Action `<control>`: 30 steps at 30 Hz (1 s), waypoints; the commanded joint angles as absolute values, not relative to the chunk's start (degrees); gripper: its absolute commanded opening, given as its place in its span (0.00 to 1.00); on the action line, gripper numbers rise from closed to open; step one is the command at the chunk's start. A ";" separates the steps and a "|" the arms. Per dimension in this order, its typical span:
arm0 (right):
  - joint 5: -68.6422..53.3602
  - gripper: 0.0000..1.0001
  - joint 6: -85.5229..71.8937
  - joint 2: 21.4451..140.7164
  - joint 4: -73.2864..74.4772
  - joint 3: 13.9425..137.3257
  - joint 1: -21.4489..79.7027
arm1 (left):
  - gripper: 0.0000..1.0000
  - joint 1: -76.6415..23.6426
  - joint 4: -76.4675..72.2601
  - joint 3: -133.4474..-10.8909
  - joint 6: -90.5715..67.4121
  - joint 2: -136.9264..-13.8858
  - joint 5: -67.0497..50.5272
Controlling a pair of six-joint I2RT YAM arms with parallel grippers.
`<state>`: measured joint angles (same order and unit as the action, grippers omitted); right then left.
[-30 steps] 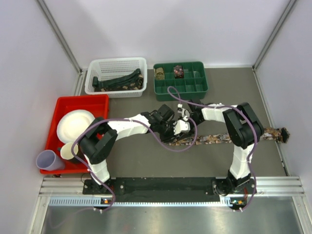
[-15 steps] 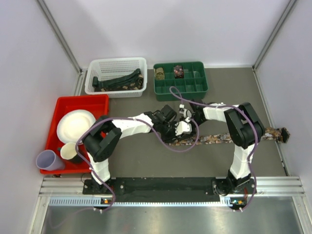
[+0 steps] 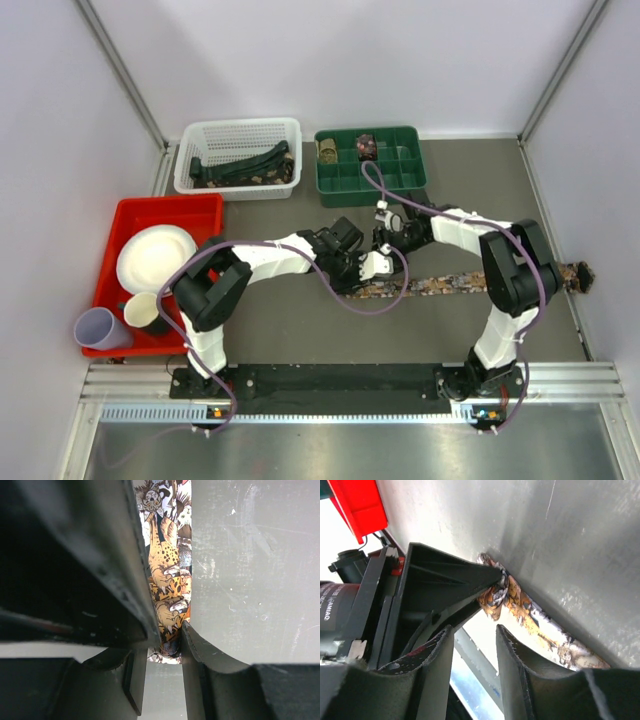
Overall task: Roll the ties
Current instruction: Roll the tie at the center of the board.
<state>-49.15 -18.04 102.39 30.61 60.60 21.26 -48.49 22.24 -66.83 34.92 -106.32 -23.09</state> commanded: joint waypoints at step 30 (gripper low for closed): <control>-51.15 0.00 -18.81 110.21 22.32 57.92 23.20 | 0.75 -48.60 16.96 -62.49 32.61 -102.74 -21.80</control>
